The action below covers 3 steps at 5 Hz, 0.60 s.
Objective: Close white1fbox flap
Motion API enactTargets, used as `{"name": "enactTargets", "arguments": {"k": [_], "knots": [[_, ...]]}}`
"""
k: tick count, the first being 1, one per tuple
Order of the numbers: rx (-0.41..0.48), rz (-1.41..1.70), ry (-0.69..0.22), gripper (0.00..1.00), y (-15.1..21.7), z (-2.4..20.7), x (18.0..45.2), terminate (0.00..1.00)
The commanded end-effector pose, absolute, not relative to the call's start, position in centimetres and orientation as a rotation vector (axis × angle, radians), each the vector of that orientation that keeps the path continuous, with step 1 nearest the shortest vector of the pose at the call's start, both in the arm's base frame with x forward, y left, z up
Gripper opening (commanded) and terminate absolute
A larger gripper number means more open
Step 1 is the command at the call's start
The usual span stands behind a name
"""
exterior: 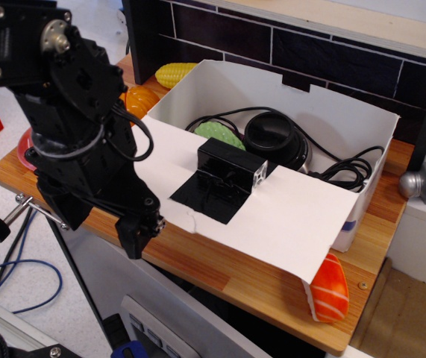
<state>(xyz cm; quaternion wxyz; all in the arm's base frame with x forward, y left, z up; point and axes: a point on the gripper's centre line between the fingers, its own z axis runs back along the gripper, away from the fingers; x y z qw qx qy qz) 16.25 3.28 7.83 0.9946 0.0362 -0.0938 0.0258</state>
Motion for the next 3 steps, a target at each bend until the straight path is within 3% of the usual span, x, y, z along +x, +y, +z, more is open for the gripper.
{"name": "enactTargets", "arguments": {"k": [1, 3], "knots": [[0.072, 0.052, -0.188, 1.00, 3.3, 7.8, 16.3, 0.00], [0.100, 0.001, -0.264, 1.00, 3.5, 9.1, 17.4, 0.00]]}}
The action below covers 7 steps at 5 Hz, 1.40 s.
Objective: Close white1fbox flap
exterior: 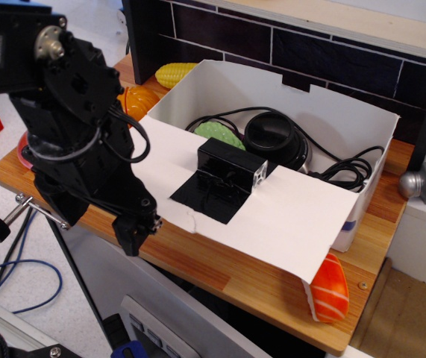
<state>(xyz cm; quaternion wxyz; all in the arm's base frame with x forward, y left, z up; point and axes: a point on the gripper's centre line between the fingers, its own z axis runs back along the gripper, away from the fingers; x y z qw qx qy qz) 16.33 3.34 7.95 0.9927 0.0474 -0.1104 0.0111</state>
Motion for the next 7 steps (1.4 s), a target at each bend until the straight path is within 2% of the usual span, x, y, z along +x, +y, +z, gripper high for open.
{"name": "enactTargets", "arguments": {"k": [1, 3, 4, 5, 7], "knots": [[0.111, -0.018, -0.268, 1.00, 3.5, 10.3, 17.9, 0.00], [0.150, -0.069, -0.225, 1.00, 3.8, 14.0, 20.7, 0.00], [0.178, -0.082, -0.200, 1.00, 3.2, 16.0, 22.9, 0.00], [0.227, -0.097, -0.210, 1.00, 3.1, 17.0, 25.4, 0.00], [0.235, -0.150, -0.256, 1.00, 3.9, 16.1, 30.4, 0.00]]}}
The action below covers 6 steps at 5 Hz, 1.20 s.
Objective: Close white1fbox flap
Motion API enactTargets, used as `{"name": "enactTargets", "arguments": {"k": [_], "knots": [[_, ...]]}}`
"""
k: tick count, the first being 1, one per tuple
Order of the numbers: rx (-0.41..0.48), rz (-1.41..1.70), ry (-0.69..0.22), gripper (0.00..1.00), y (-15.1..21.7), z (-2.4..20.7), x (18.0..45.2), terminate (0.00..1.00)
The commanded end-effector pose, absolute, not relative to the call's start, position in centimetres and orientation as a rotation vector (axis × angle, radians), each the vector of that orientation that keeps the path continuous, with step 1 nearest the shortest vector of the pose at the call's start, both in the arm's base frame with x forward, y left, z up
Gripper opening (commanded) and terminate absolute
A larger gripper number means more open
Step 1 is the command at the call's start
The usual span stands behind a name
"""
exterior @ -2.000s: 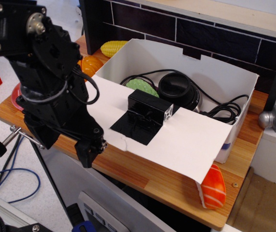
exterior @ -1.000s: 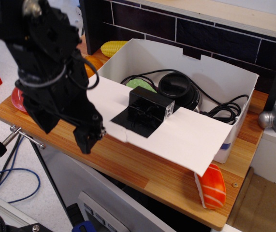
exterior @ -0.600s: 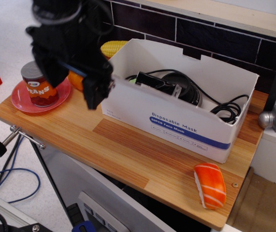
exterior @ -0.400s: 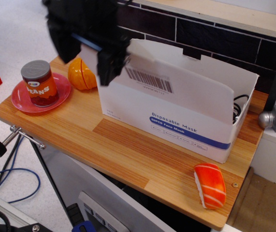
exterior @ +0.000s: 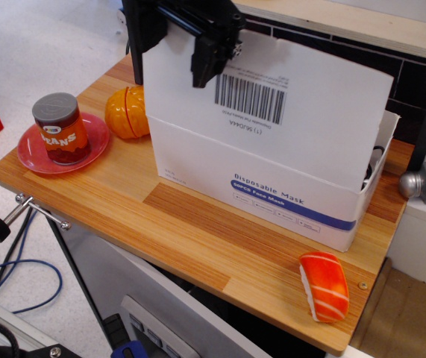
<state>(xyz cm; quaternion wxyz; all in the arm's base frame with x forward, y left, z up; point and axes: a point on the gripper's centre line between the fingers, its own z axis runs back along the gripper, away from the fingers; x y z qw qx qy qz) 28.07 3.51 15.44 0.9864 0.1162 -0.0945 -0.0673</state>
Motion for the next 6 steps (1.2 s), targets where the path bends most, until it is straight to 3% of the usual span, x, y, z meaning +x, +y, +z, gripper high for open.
{"name": "enactTargets", "arguments": {"k": [1, 3, 5, 6], "knots": [[0.213, -0.180, -0.291, 1.00, 4.0, 14.8, 32.0, 0.00], [0.135, -0.192, -0.292, 1.00, 4.7, 11.4, 33.5, 0.00], [0.126, -0.219, -0.325, 1.00, 4.7, 9.8, 34.3, 0.00], [0.138, -0.215, -0.308, 1.00, 4.2, 10.2, 35.0, 1.00]]}}
